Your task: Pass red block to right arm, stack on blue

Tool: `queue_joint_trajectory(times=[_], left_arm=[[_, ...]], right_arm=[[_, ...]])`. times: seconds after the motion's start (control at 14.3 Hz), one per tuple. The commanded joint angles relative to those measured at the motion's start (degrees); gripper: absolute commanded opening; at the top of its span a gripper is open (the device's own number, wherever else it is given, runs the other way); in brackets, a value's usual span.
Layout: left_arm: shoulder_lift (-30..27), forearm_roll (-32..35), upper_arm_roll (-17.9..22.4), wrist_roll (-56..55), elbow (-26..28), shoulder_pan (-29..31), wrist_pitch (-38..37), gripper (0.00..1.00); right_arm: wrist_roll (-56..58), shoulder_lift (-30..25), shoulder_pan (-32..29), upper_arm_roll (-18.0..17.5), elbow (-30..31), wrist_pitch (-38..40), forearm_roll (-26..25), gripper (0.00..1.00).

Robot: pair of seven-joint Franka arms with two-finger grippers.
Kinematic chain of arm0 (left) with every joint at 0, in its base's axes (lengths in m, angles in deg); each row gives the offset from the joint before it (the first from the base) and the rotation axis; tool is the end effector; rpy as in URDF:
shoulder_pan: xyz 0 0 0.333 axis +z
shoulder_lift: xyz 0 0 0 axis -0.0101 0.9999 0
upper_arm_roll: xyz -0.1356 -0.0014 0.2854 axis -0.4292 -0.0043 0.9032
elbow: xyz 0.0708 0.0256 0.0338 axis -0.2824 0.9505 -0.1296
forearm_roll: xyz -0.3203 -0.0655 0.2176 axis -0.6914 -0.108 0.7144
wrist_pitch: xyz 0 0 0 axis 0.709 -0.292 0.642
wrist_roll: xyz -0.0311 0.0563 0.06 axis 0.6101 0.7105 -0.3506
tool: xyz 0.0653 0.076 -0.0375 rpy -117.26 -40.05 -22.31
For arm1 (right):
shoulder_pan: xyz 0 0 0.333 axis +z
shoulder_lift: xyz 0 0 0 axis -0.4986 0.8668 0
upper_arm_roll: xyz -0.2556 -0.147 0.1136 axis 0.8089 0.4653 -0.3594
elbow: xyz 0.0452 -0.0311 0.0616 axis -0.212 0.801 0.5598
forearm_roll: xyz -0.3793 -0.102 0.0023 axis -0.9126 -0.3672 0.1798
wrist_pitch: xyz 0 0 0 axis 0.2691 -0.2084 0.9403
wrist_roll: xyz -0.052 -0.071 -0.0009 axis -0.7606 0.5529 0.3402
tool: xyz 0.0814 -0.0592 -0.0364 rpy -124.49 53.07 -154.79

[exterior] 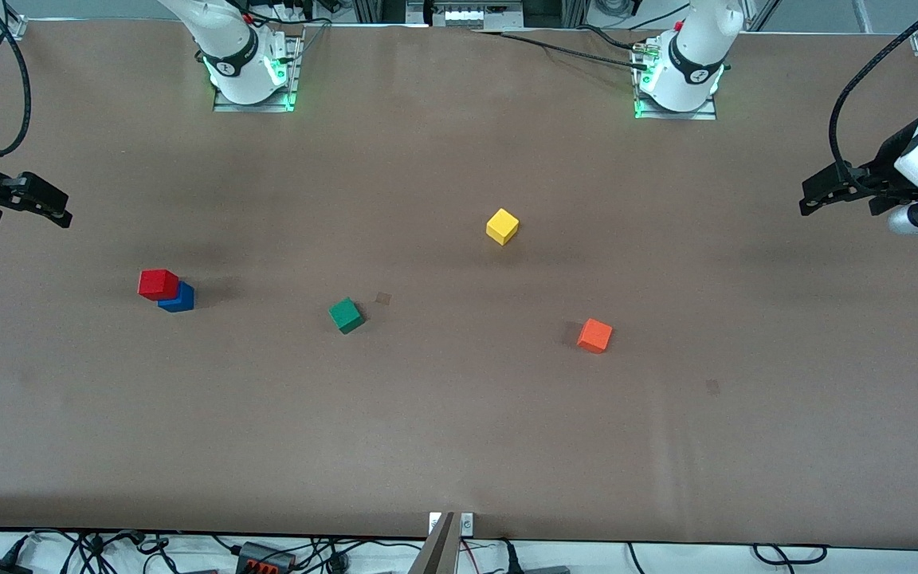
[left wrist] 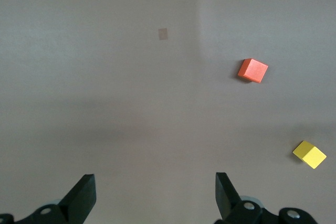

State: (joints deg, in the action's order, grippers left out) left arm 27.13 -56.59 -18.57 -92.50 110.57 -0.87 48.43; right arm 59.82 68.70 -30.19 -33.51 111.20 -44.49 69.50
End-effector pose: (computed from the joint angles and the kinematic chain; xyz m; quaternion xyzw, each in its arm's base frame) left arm 0.5619 -0.0139 0.5992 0.9996 0.0118 -0.0248 0.0056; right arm 0.5653 -0.0405 0.5772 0.9993 -0.0085 0.0264 0.0262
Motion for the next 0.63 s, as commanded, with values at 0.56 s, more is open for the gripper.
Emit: queue_joint_trajectory(times=[0.56], left_arm=[[1.0,-0.1,-0.1,1.3,-2.2,0.1,-1.5,1.0]], right_arm=[[-0.2,0.1,0.5,0.0,-0.8,1.9,1.2,1.0]])
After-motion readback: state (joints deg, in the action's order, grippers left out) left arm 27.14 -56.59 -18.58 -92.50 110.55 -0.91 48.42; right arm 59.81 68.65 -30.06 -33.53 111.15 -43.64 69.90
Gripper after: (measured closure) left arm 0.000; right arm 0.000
